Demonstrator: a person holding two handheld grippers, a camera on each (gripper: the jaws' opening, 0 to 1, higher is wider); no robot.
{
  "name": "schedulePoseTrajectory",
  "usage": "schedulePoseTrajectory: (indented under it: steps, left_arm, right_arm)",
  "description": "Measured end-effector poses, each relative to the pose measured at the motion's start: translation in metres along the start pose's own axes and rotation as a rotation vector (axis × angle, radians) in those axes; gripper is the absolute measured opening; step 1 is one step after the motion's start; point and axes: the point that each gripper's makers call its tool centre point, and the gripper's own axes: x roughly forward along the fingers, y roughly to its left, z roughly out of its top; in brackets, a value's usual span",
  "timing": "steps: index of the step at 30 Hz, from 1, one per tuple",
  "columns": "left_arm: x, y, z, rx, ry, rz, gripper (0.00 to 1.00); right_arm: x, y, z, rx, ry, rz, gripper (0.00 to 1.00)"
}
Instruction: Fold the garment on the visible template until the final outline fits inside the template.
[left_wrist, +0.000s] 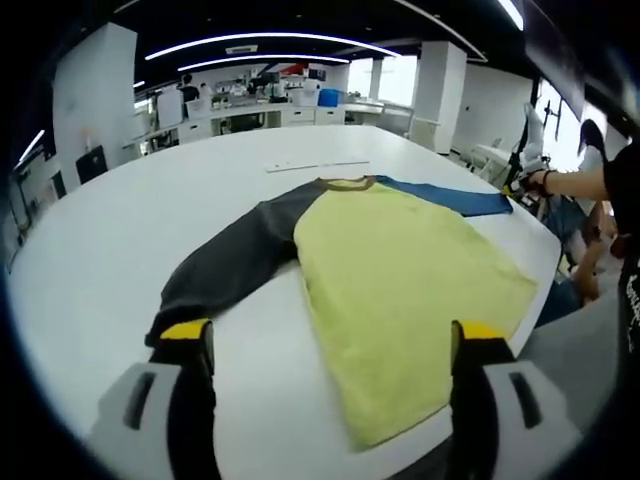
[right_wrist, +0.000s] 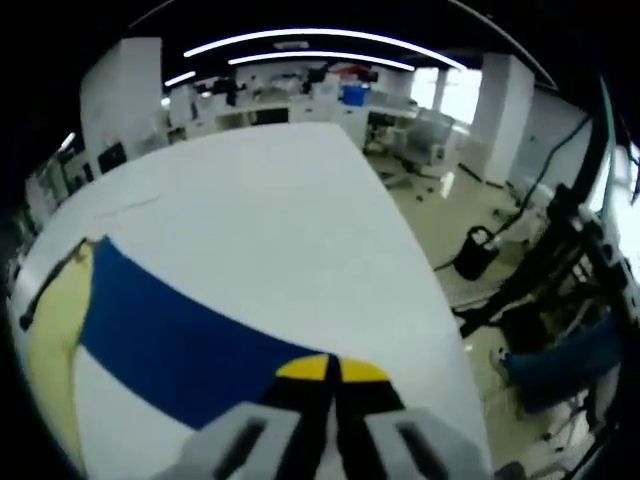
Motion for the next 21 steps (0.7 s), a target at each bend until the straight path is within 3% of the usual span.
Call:
schedulePoseTrajectory:
  steps: [3, 8, 12, 15, 21]
  left_arm:
    - [0.000, 0.001, 0.000, 0.000, 0.000, 0.001, 0.97]
    - [-0.001, 0.002, 0.000, -0.001, -0.003, 0.001, 0.99]
    - [-0.002, 0.005, -0.001, -0.004, -0.005, 0.003, 0.99]
    - [-0.002, 0.005, -0.002, -0.006, -0.007, 0.002, 0.99]
    - [-0.004, 0.004, -0.002, -0.009, -0.012, 0.001, 0.99]
  right_arm:
    - [-0.005, 0.003, -0.003, -0.009, 0.002, -0.007, 0.01]
    - [-0.018, 0.013, -0.011, 0.010, 0.007, 0.005, 0.24]
    - [-0.028, 0.030, -0.024, 0.024, 0.030, 0.042, 0.32]
    - [-0.034, 0.039, -0.034, 0.046, 0.044, 0.054, 0.34]
    - [-0.039, 0.037, -0.047, 0.054, 0.072, 0.050, 0.32]
